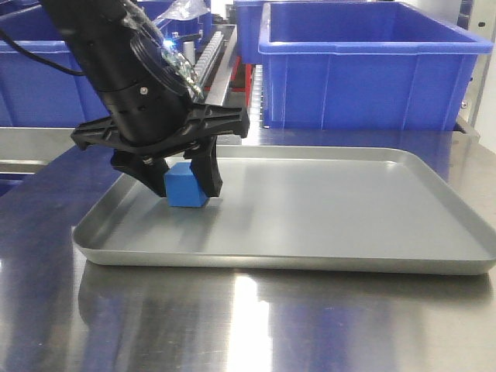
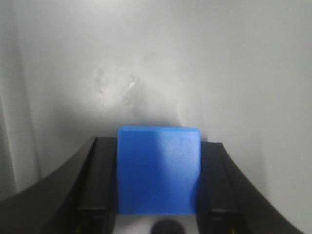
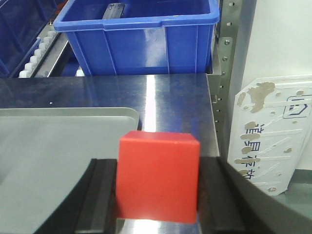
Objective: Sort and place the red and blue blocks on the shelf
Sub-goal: 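Lift the blue cube off the tray with the left gripper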
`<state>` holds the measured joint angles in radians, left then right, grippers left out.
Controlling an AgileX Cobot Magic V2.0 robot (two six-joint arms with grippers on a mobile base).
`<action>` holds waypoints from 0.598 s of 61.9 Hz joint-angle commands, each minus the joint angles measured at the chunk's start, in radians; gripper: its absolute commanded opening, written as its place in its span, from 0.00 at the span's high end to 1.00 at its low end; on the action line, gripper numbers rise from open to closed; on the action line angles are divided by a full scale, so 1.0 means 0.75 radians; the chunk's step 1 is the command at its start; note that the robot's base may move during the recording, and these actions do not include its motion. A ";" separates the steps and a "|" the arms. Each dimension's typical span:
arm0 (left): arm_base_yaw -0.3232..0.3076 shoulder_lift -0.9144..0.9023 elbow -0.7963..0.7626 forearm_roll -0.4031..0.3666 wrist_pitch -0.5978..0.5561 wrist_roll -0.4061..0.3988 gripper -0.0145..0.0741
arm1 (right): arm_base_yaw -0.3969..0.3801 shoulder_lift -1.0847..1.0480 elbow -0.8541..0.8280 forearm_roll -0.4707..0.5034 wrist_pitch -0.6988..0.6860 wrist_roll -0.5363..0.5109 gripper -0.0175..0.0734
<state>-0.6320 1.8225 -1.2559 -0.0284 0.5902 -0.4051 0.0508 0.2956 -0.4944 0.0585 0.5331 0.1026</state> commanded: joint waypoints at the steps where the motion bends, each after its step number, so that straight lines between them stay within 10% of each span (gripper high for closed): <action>1: -0.006 -0.099 -0.040 -0.014 -0.019 -0.014 0.70 | -0.011 0.009 -0.039 -0.006 -0.114 -0.007 0.75; 37: 0.110 -0.548 -0.034 0.116 -0.038 -0.014 0.70 | -0.011 0.009 -0.039 -0.006 -0.114 -0.007 0.75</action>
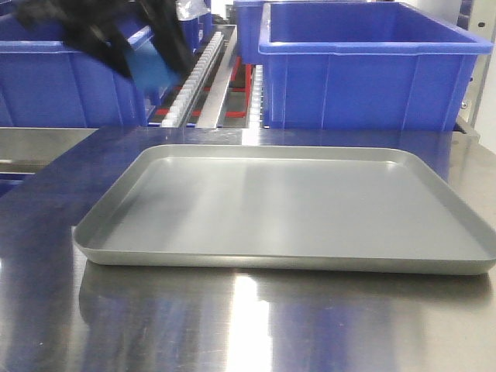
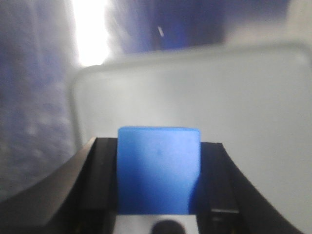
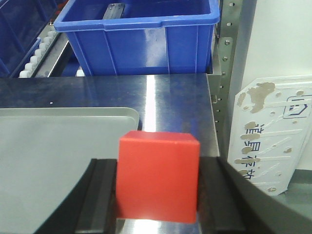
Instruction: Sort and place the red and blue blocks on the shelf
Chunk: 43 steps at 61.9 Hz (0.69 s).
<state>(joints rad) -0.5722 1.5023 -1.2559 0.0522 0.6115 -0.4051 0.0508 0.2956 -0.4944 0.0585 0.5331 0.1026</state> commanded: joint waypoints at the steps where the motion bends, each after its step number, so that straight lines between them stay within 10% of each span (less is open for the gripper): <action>1: 0.042 -0.133 -0.031 0.009 -0.067 -0.014 0.70 | -0.011 0.009 -0.039 -0.006 -0.114 -0.007 0.75; 43: 0.315 -0.778 0.553 0.006 -0.113 -0.014 0.70 | -0.011 0.009 -0.039 -0.006 -0.114 -0.007 0.75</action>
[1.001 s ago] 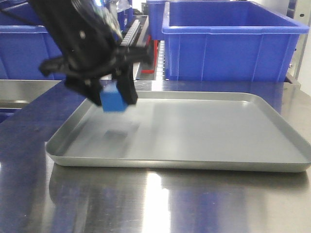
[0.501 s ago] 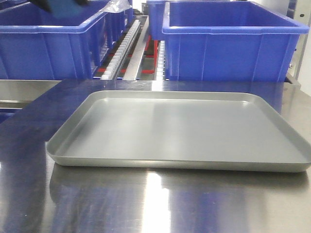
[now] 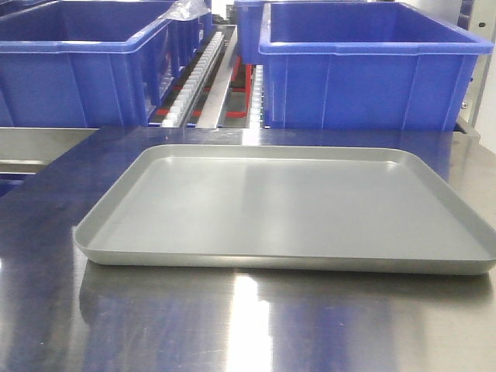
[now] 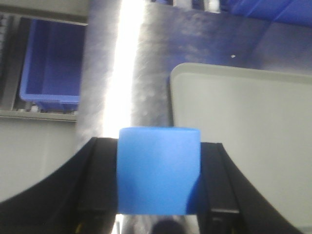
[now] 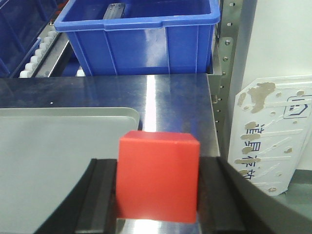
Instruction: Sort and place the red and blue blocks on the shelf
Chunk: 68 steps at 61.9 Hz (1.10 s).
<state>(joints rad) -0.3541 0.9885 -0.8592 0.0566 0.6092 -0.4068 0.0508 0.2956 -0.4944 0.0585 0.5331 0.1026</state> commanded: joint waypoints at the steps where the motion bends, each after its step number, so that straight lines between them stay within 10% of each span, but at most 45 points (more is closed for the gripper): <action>1: 0.027 -0.105 0.037 -0.002 -0.114 -0.011 0.70 | -0.011 0.009 -0.039 -0.006 -0.114 -0.007 0.75; 68: 0.167 -0.428 0.390 0.023 -0.195 -0.011 0.70 | -0.011 0.009 -0.039 -0.006 -0.114 -0.007 0.75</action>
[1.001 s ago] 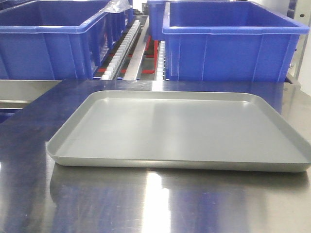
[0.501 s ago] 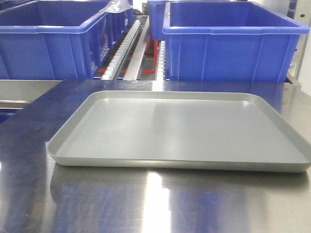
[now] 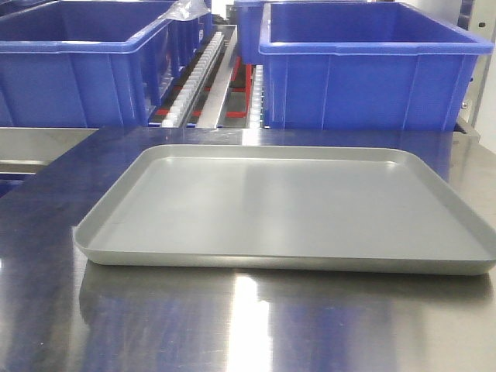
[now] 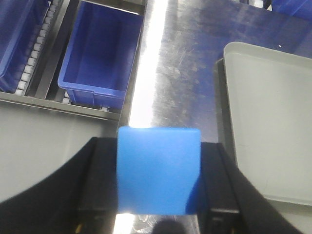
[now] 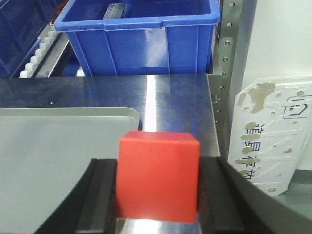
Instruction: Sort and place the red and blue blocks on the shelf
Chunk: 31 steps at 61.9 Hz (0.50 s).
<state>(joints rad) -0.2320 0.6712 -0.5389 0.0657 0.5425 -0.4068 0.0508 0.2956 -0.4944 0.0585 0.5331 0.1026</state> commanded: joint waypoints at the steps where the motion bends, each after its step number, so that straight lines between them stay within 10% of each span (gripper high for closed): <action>1: 0.004 -0.005 -0.037 0.010 -0.106 -0.011 0.70 | -0.011 0.009 -0.039 -0.006 -0.114 -0.007 0.75; 31: 0.004 -0.005 -0.037 0.010 -0.106 -0.011 0.70 | -0.011 0.009 -0.039 -0.006 -0.114 -0.007 0.75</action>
<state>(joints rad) -0.2320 0.6712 -0.5389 0.0672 0.5368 -0.4068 0.0508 0.2956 -0.4944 0.0585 0.5331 0.1026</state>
